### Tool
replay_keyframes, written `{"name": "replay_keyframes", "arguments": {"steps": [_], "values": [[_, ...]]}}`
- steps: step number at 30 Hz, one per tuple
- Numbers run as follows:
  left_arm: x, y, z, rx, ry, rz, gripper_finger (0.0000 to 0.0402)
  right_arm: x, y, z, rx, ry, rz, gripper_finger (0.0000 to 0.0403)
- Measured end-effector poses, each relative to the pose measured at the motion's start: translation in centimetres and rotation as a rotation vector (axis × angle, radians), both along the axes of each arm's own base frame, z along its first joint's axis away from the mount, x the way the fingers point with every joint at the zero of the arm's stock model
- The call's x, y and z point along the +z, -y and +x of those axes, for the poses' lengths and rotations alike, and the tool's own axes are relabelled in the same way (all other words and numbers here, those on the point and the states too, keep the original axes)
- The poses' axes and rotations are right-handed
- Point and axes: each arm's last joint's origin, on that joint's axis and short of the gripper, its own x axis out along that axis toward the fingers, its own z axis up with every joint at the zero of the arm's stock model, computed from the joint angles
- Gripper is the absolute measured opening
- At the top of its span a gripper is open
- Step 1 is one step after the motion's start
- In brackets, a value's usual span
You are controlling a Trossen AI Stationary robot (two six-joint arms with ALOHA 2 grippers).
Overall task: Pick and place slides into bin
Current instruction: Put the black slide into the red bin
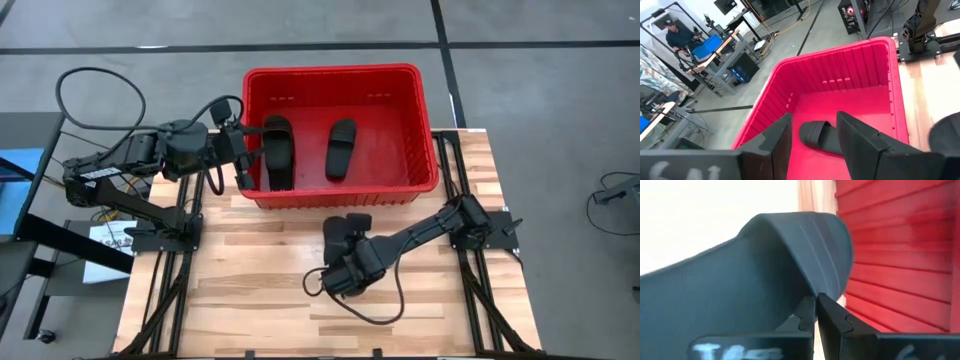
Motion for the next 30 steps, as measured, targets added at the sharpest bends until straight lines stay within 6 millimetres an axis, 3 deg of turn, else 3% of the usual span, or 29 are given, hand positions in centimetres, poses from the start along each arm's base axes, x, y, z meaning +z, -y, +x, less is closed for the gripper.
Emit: {"name": "replay_keyframes", "arguments": {"steps": [5, 15, 25, 30], "values": [[-0.2, 0.0, -0.1, 0.005, -0.014, -0.013, 0.0145, 2.6, -1.1, -0.5, -0.013, 0.074, 0.034, 0.0000], [-0.5, 0.0, -0.2, 0.012, -0.039, -0.034, 0.0145, 9.8, -2.4, -1.4, -0.030, 0.358, 0.111, 0.0000], [-0.9, 0.0, -0.3, 0.018, -0.069, -0.047, 0.0145, 12.4, -0.9, -2.6, -0.046, 0.472, 0.049, 0.0000], [-0.9, 0.0, -0.3, 0.019, -0.073, -0.046, 0.0145, 13.1, 0.9, -2.6, -0.046, 0.479, -0.029, 0.0000]]}}
